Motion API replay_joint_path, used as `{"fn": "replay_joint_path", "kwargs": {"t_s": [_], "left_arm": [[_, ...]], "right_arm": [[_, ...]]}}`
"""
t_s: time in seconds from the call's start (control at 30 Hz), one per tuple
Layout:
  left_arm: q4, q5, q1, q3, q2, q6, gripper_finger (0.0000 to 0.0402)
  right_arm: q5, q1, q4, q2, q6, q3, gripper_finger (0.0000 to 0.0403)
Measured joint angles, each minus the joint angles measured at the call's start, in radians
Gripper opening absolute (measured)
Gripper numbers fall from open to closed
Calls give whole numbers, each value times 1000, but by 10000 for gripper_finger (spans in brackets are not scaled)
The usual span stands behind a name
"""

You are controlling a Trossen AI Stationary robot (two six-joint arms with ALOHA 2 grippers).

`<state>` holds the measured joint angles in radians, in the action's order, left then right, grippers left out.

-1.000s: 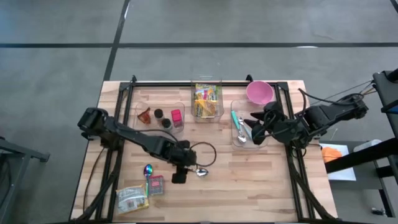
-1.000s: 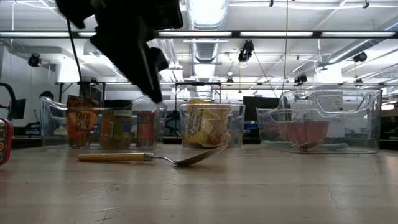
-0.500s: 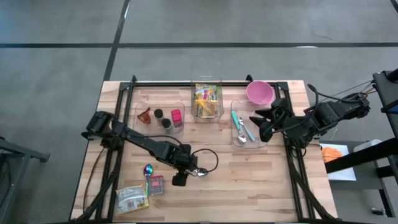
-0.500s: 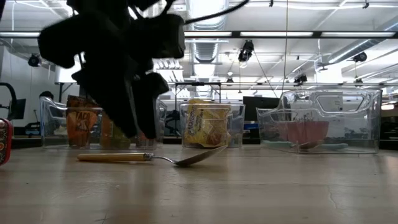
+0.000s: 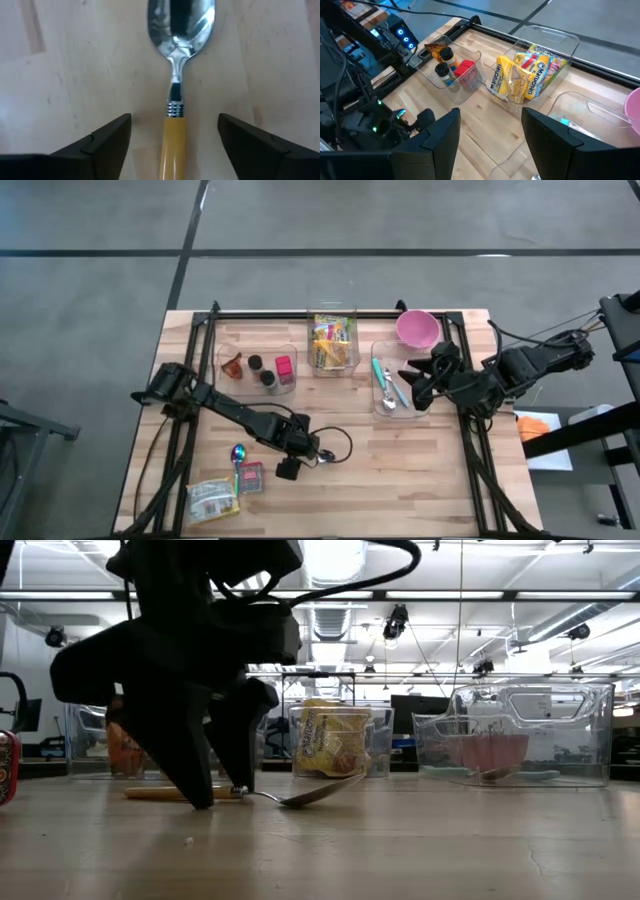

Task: Pick & Place Food Item
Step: Put the yellow spoon into the right transparent bin

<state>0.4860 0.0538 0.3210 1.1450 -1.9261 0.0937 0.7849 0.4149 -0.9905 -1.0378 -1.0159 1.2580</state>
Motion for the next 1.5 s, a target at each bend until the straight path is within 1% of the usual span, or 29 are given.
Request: {"fn": "replay_joint_path", "kwargs": {"t_s": [0.1, 0.2, 0.37, 0.53, 0.63, 0.8, 0.93, 1.23, 1.3, 1.33, 1.5], "left_arm": [[-15, -4, 0, -4, -9, -18, 269], [-23, -6, 0, -5, -10, -26, 230], [-40, -8, 0, -5, -19, -62, 141], [-49, 6, 0, -3, -37, -49, 45], [-53, 33, 0, -3, -41, -16, 41], [-53, 43, -1, -3, -33, -11, 41], [-41, 45, -3, -7, -11, -6, 41], [-7, 49, -10, -12, 51, 68, 40], [-13, 47, -13, -11, 67, 81, 7], [-15, 50, -13, -11, 78, 88, 1], [-23, 62, -27, -9, 119, 106, 1]], "right_arm": [[0, 0, 1, 1, -5, -4, 208], [0, 0, 2, 1, -8, -5, 208], [0, 0, 2, 1, -12, -6, 208], [0, 0, 3, 1, -13, -6, 208], [0, 0, 5, 1, -13, -6, 208], [0, 0, 7, 1, -14, -7, 208], [0, 0, 8, 1, -25, -7, 208], [9, 0, 8, 1, -73, -9, 208], [19, 0, 9, 1, -81, -9, 208], [24, 0, 9, 1, -84, -10, 208], [29, 0, 10, 1, -85, -11, 208]]}}
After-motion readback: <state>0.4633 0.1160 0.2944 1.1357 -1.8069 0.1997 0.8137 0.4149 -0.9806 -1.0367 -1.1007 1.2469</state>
